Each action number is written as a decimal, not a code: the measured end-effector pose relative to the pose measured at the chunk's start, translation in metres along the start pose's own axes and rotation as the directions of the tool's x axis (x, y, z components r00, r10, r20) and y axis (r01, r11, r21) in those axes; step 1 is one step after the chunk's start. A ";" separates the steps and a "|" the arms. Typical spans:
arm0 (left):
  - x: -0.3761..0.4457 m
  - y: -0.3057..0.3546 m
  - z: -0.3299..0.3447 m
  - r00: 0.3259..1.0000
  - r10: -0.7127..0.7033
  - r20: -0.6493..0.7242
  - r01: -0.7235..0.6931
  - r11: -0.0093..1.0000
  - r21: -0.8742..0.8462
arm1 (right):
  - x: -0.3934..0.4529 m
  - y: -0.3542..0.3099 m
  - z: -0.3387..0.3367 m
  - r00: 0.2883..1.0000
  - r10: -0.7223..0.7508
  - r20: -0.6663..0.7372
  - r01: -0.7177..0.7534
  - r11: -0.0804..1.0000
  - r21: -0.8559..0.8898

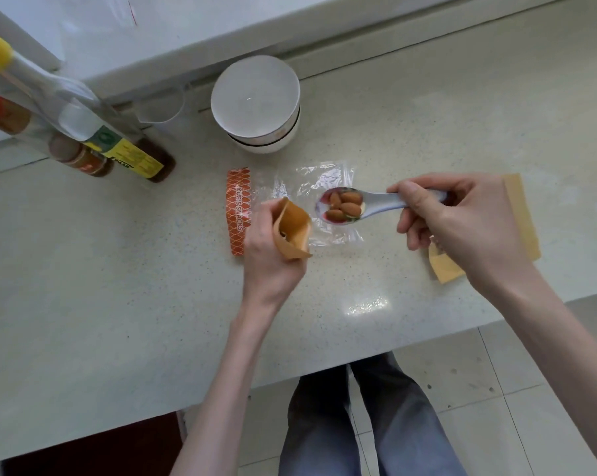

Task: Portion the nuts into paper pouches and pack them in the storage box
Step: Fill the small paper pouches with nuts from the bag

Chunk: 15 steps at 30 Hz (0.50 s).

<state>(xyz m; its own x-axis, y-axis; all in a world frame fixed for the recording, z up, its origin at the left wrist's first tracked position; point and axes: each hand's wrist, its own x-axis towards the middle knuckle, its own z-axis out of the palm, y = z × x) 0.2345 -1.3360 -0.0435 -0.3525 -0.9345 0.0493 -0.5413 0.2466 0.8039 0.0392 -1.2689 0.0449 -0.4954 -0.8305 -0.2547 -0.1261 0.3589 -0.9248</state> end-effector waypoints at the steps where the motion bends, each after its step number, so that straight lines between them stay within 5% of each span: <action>1: 0.001 0.004 0.002 1.000 0.018 -0.005 -0.018 1.000 -0.001 | -0.004 -0.007 0.003 0.999 -0.035 0.007 0.035 0.999 -0.030; 5: 0.003 0.011 0.006 0.994 0.095 -0.057 -0.093 0.995 0.025 | -0.015 -0.020 0.013 0.980 -0.196 0.027 0.197 0.955 -0.222; 9: 0.000 0.013 0.009 0.991 0.123 -0.056 -0.122 0.992 0.035 | -0.019 -0.022 0.022 0.907 -0.409 0.097 0.408 0.801 -0.438; 15: -0.006 0.010 0.005 0.993 0.080 -0.085 -0.080 0.997 0.004 | -0.016 -0.019 0.024 0.851 -0.504 0.147 0.515 0.746 -0.423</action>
<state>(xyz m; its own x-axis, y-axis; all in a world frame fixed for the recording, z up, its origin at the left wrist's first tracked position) 0.2273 -1.3267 -0.0383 -0.3288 -0.9301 0.1636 -0.5142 0.3216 0.7951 0.0704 -1.2730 0.0599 -0.2319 -0.9503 0.2077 -0.7123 0.0205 -0.7016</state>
